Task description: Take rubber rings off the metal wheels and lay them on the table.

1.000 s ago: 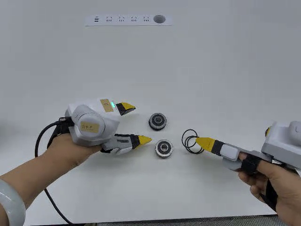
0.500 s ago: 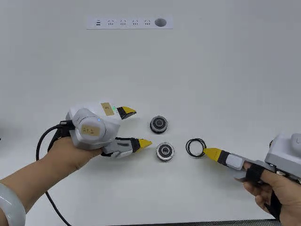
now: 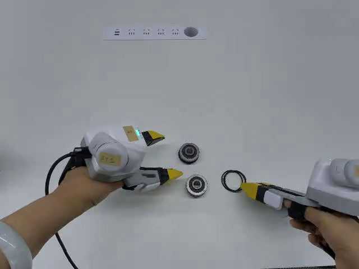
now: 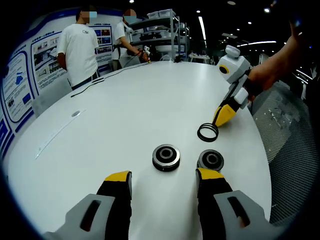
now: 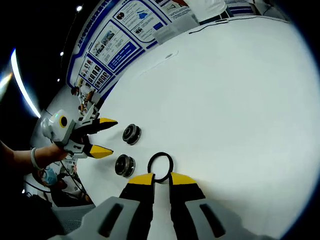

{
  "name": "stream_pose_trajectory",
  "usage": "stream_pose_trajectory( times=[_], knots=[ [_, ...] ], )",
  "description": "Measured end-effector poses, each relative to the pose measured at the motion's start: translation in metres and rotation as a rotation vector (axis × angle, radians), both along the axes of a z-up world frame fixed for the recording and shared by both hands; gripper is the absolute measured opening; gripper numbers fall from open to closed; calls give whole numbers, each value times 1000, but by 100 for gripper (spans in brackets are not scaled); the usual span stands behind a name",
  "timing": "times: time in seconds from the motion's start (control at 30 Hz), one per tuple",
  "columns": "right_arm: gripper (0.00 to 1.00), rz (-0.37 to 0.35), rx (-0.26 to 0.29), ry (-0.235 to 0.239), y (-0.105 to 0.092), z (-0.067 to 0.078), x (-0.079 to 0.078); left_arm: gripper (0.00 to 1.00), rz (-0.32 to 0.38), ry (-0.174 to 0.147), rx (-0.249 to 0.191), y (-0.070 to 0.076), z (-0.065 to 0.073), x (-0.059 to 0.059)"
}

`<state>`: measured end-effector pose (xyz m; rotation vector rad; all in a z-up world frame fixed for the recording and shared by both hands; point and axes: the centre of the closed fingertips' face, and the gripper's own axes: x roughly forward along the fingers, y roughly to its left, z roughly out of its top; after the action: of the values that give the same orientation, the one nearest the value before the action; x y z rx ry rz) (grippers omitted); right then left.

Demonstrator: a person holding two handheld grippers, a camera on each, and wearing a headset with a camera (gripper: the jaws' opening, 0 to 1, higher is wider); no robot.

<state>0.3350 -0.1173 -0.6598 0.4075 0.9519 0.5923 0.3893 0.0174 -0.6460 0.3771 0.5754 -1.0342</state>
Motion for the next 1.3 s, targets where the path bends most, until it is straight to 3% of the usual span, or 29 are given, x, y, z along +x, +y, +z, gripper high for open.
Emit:
stream_pose_trajectory(
  times=[0.07,0.4,0.67,1.03,1.3],
  knots=[
    [14,33,-36,-31,-1,0,1,53,-1,0,1,0,1,0],
    [23,114,-122,-79,-6,-5,3,51,0,0,-1,-1,2,-1],
    [25,91,-61,-116,6,13,20,45,12,-4,-11,-2,5,3],
    [26,116,-17,-144,29,23,41,38,0,-5,-14,-10,7,6],
    [26,136,6,-144,46,24,44,33,-22,-7,-11,-19,7,7]
  ],
)
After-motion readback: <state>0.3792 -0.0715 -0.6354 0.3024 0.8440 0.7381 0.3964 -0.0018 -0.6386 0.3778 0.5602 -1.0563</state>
